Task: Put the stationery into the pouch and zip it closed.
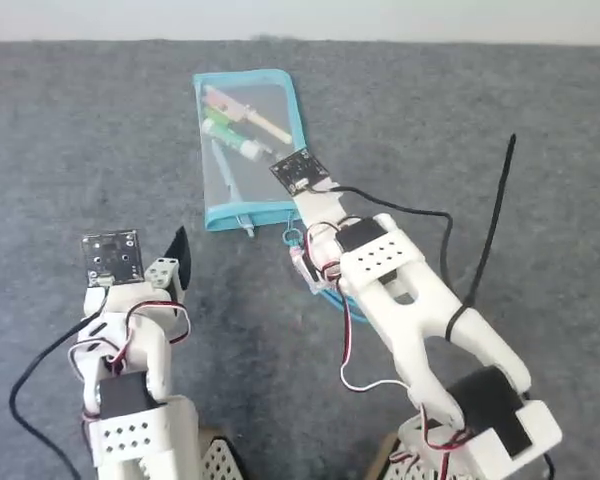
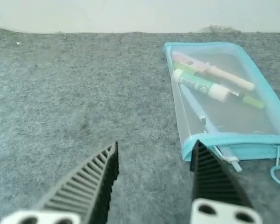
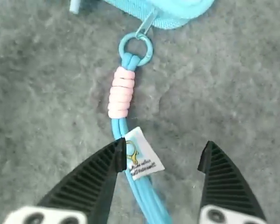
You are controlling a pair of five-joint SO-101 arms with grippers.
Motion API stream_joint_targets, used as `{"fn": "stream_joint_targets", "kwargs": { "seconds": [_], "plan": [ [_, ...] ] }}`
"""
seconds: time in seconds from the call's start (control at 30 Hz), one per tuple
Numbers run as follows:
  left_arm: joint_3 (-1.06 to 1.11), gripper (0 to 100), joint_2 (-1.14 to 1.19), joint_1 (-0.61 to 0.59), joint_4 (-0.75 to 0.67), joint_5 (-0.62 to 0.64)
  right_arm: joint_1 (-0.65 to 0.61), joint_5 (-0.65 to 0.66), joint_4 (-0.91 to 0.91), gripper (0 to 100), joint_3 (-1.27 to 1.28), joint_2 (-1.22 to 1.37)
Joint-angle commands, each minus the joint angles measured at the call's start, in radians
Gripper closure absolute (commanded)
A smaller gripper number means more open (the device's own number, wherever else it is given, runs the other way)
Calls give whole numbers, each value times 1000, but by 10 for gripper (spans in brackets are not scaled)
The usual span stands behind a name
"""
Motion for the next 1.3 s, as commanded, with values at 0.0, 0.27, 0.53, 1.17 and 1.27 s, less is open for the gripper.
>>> {"fn": "stream_joint_targets", "kwargs": {
  "seconds": [0.0, 0.27, 0.53, 1.17, 1.27],
  "plan": [
    [-10, 758, -12, -8, -34, 12, 8, -11, -25, 750, -5, -59],
    [-8, 758, -12, -8, -34, 12, 8, -11, -27, 750, -3, -59],
    [-8, 758, -12, -8, -35, 12, 8, -12, -27, 750, -2, -58],
    [-24, 758, -12, -11, -34, 6, -28, -12, -62, 751, 49, -58],
    [-30, 758, -12, -23, -21, 6, -28, -12, -64, 751, 52, -58]
  ]
}}
